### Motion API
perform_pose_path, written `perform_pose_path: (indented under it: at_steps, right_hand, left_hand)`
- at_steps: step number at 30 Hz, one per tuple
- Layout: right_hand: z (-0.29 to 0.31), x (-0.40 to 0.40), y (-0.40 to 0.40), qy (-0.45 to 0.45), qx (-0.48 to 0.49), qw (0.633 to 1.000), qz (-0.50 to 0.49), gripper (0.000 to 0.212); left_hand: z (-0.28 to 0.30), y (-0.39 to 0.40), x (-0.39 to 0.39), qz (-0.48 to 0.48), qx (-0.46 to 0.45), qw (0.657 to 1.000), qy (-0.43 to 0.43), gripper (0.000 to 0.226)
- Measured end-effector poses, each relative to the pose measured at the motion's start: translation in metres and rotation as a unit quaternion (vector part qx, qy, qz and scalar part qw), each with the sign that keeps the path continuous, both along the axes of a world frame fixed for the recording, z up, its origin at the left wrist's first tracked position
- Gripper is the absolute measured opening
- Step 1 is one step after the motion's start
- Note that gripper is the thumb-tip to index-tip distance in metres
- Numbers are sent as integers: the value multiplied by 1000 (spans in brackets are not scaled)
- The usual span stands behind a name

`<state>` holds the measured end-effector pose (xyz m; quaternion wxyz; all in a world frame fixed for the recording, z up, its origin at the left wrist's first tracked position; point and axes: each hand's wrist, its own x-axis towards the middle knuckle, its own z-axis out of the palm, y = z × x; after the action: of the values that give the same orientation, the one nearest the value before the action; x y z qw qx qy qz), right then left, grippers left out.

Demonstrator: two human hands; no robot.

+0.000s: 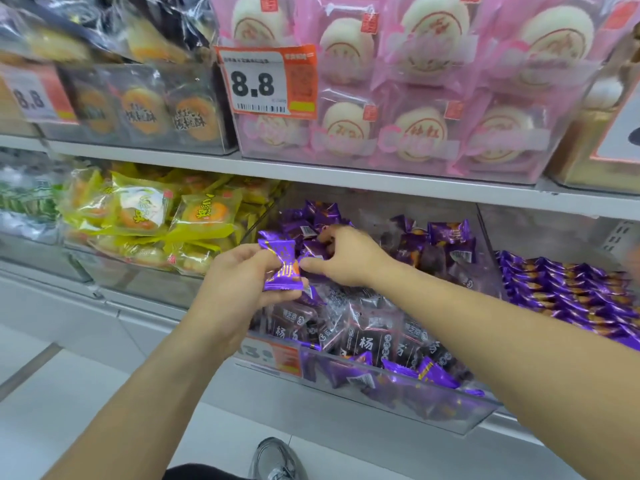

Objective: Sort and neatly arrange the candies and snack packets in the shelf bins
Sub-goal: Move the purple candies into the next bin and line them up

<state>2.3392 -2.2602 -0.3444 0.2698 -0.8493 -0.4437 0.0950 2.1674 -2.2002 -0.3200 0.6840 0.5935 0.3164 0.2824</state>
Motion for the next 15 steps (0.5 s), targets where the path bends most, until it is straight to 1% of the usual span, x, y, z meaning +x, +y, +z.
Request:
perform_pose_path:
  at_steps: [1,3,5,7,9,11,12,13,15]
  right_hand:
    - [-1,-3,5,-10,4,1000,-5,51]
    - [-3,-2,10,6,34,999,-25,46]
    - [1,2,5,47,63,996,-51,43]
    - [12,4,-7,107,114,984,-84,46]
    - [27,-3,-26,210,172,958,-94,48]
    - [41,-15,-53,337,216,913,-71,41]
    - [46,-21,-69,383,227,894,-56,37]
    - [50,-25,-85,410,233,880,-47,36]
    - [56,-36,-117,433,245,866,-46,39]
  left_hand:
    - [0,-1,0,-2,-13,1000,-5,14]
    - [-1,-3,2,-15,-32,999,-13,14]
    - [-3,-5,3,-28,-23,999,-10,18]
    - [-3,-7,5,-40,-2,999,-5,17]
    - [-3,-9,8,-52,6,999,-11,15]
    - [-3,-12,10,-69,5,997,-22,15]
    - [-2,-15,12,-79,8,997,-21,15]
    - [-3,-20,13,-89,16,996,-17,16]
    - [-4,-30,17,-103,32,994,-16,19]
